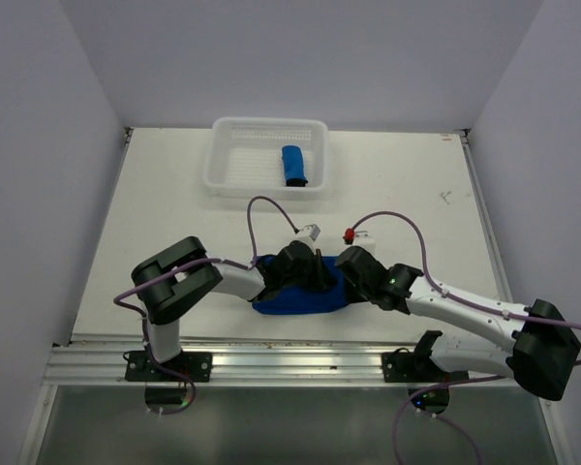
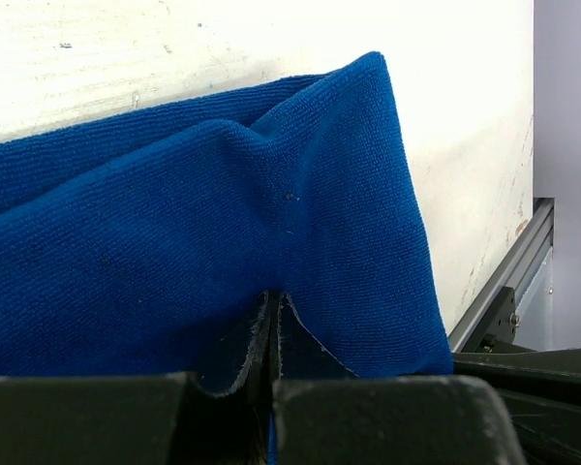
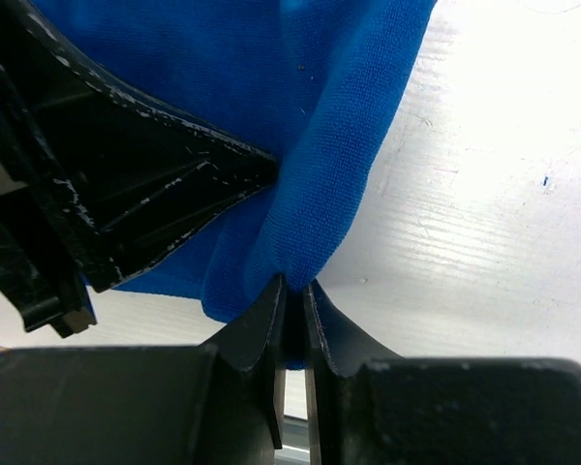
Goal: Roll the towels
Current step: Roll the towel
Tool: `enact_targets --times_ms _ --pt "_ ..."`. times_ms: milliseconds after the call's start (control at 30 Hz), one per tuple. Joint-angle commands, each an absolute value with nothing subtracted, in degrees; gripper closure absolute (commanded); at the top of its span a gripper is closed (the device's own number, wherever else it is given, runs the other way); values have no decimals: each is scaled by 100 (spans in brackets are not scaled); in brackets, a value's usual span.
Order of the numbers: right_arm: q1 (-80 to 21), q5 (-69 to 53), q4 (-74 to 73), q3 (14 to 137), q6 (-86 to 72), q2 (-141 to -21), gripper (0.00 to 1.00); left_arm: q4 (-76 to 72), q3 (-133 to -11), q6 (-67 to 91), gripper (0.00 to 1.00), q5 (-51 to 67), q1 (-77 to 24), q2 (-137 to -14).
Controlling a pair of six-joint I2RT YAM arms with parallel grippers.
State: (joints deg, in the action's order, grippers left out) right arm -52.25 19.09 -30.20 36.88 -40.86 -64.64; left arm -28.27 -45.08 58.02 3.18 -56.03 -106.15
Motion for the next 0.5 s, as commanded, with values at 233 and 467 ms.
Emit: enact_targets --times_ms 233,467 --pt "-5309 2039 -3191 4166 -4052 -6627 81 -3155 -4342 5836 100 202 -5643 -10336" --pt "-5317 1890 -3076 4149 -4148 -6697 77 -3173 -4254 5845 100 141 -5643 -10257"
